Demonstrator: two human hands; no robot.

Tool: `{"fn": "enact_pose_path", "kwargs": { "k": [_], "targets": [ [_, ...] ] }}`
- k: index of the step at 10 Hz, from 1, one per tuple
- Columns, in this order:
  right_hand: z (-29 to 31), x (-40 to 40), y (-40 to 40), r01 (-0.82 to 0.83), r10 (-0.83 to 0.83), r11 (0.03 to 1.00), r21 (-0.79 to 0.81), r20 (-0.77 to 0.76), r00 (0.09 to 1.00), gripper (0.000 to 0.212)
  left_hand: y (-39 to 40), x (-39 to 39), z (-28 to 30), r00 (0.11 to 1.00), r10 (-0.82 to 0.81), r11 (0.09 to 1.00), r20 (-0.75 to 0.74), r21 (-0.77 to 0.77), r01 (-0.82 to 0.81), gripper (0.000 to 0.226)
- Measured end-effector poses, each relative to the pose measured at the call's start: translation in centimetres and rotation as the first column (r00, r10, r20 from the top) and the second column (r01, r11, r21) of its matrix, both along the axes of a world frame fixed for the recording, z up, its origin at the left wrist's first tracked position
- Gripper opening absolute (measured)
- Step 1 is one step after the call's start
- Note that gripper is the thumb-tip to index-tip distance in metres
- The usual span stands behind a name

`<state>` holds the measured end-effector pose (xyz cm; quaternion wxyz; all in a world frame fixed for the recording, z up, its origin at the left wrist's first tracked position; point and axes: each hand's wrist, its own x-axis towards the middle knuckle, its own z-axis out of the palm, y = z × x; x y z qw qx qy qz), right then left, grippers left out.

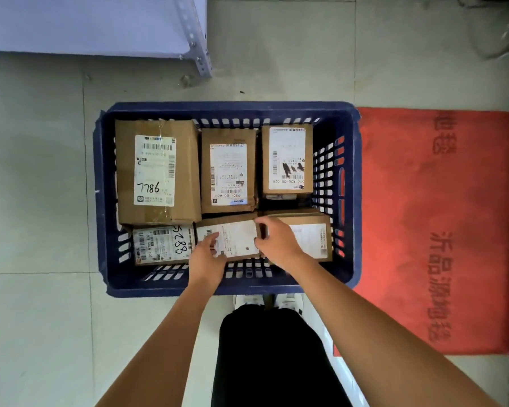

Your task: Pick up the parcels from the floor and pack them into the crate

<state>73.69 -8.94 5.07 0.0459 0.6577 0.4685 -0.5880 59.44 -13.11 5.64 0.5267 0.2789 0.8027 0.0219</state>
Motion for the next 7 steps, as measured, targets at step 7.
{"fn": "enact_pose_path", "kwargs": {
  "k": [7],
  "targets": [
    [-0.2, -2.8, -3.1, 0.156, -0.152, 0.988, -0.019, 0.133, 0.979, 0.07, -0.8, -2.0, 1.9, 0.92, 0.37, 0.926, 0.13, 0.034, -0.377, 0.059]
  ]
}}
